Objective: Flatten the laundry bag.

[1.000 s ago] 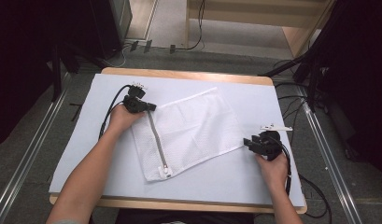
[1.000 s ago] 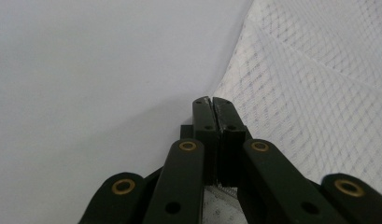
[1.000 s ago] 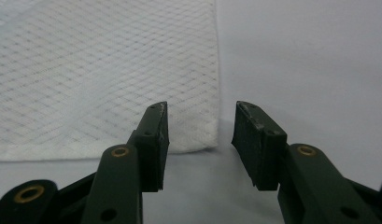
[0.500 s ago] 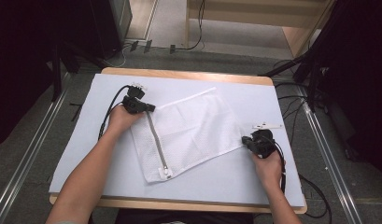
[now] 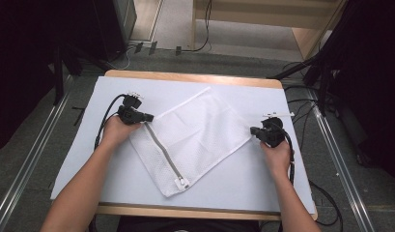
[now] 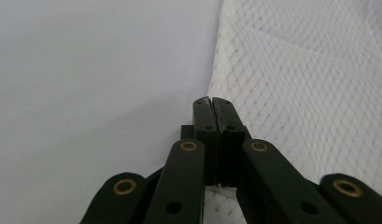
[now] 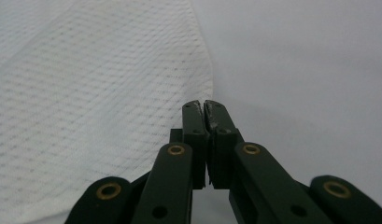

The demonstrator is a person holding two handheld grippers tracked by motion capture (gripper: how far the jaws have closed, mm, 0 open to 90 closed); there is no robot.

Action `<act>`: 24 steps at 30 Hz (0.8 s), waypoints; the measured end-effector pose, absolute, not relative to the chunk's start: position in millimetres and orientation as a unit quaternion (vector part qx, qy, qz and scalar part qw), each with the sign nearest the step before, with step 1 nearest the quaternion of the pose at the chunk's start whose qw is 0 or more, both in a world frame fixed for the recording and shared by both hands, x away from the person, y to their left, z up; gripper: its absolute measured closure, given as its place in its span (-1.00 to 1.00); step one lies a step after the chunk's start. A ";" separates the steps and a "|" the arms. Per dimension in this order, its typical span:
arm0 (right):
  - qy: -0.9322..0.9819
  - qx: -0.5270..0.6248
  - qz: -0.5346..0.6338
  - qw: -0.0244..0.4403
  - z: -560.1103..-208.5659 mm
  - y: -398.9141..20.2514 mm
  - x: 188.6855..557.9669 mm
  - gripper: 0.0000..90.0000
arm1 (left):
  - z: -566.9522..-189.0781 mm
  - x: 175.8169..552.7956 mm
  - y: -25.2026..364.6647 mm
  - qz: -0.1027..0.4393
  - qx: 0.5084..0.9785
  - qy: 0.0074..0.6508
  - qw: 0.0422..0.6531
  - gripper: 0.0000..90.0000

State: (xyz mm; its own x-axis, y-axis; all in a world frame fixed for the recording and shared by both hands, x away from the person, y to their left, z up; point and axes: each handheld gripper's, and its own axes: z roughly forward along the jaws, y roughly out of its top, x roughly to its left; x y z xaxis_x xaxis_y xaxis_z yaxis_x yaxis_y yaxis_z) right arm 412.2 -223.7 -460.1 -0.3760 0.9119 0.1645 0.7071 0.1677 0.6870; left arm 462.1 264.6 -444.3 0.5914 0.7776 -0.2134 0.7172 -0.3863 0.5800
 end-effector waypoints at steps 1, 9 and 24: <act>0.749 0.542 0.353 0.141 -459.3 -223.3 417.2 0.99 | -444.2 459.1 266.1 0.045 0.829 0.452 0.326 1.00; 0.751 0.531 0.366 0.142 -455.5 -213.4 452.8 0.99 | -436.3 427.5 280.3 0.045 0.810 0.470 0.347 1.00; 0.757 0.526 0.362 0.138 -454.4 -192.0 501.6 0.99 | -434.1 388.9 283.3 0.034 0.814 0.466 0.345 1.00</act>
